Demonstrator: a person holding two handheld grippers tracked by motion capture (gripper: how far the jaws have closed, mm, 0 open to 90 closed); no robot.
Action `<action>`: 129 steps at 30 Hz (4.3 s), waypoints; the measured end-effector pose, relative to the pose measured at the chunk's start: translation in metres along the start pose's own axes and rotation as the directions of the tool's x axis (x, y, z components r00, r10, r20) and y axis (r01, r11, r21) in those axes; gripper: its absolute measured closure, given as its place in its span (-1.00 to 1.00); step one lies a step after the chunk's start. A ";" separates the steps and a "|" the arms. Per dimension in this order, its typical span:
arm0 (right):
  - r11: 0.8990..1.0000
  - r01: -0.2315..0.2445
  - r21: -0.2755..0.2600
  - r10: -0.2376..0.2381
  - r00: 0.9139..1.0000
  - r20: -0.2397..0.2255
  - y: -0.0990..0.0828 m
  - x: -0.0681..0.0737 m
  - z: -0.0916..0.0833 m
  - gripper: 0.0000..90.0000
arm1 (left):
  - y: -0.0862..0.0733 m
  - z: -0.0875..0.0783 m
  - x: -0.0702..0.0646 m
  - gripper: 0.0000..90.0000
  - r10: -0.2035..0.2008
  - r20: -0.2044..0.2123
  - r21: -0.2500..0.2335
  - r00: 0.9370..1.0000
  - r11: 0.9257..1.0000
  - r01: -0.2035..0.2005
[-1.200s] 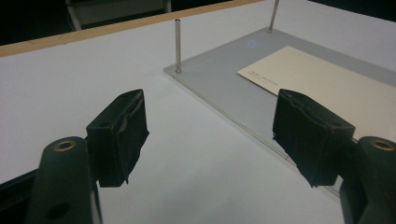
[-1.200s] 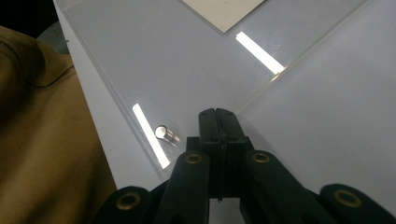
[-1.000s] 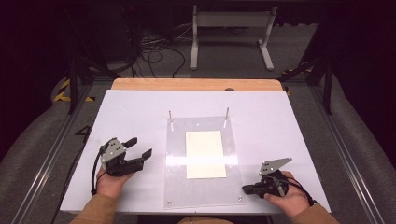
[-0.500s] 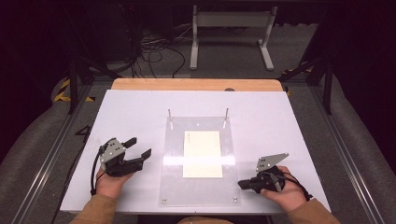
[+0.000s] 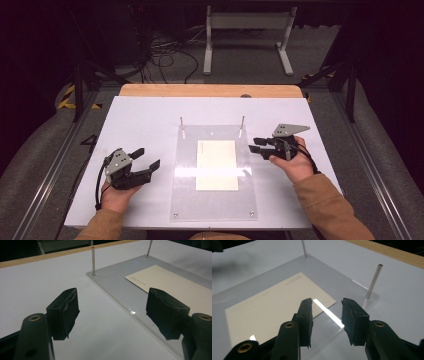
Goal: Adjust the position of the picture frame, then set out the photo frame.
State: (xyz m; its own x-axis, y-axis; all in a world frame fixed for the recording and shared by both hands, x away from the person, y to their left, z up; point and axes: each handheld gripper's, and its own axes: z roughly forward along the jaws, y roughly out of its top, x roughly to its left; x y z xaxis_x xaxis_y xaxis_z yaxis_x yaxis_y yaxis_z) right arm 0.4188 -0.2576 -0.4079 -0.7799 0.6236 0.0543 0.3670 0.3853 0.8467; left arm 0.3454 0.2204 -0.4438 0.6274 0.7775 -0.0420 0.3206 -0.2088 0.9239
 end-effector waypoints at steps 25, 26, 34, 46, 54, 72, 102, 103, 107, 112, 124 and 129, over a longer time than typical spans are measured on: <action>0.998 0.052 -0.021 -0.048 0.988 0.144 0.024 -0.058 0.081 0.69 | -0.003 0.000 0.002 -0.41 -0.010 0.008 0.002 1.000 1.000 0.010; 0.998 0.064 -0.013 -0.061 0.986 0.158 0.025 -0.057 0.081 0.77 | -0.003 0.000 0.002 -0.41 -0.010 0.008 0.001 1.000 1.000 0.010; 0.998 0.070 -0.002 -0.069 0.985 0.156 0.023 -0.056 0.072 0.87 | -0.003 0.000 0.001 -0.41 -0.006 0.007 0.006 1.000 1.000 0.006; 0.997 0.079 -0.008 -0.077 0.985 0.157 0.014 -0.059 0.073 0.52 | -0.002 0.000 -0.001 -0.42 -0.003 0.021 0.013 1.000 1.000 0.003; 0.998 0.013 -0.066 -0.009 0.998 0.059 0.006 -0.067 0.077 0.44 | 0.000 0.001 -0.004 -0.43 0.019 0.038 0.045 0.999 0.999 -0.021; 0.996 -0.057 -0.066 0.064 0.992 0.112 0.002 -0.064 0.084 0.89 | -0.001 0.005 -0.008 -0.44 0.049 0.054 0.067 0.997 0.996 -0.053; 0.951 -0.309 0.001 0.302 0.932 0.201 0.016 -0.062 0.095 0.87 | -0.002 0.008 -0.009 -0.44 0.041 0.062 0.076 0.997 0.996 -0.046; 0.951 -0.310 0.004 0.303 0.931 0.204 0.017 -0.062 0.096 0.87 | -0.002 0.009 -0.008 -0.44 0.031 0.080 0.077 0.996 0.996 -0.037; 0.947 -0.320 0.002 0.313 0.928 0.201 0.016 -0.062 0.097 0.86 | -0.004 0.010 -0.010 -0.48 0.052 0.120 0.076 0.991 0.995 -0.061; 0.933 -0.358 0.017 0.348 0.916 0.199 0.016 -0.063 0.099 0.84 | -0.005 0.012 -0.017 -0.49 0.147 0.151 0.109 0.978 0.980 -0.164; 0.917 -0.398 0.034 0.386 0.903 0.188 0.017 -0.067 0.102 0.82 | -0.011 0.019 -0.027 -0.48 0.236 0.191 0.185 0.953 0.945 -0.271; 0.905 -0.424 0.046 0.410 0.895 0.174 0.018 -0.070 0.102 0.82 | -0.014 0.020 -0.027 -0.48 0.242 0.208 0.204 0.948 0.937 -0.284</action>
State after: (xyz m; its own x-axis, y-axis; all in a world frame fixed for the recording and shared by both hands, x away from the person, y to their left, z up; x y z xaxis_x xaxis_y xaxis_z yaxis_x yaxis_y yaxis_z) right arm 0.5319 -0.2247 -0.4507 -0.4594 0.8346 0.3039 0.6857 0.1158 0.7186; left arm 0.3383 0.1908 -0.4636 0.8196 0.5632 0.1052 0.2665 -0.5374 0.8001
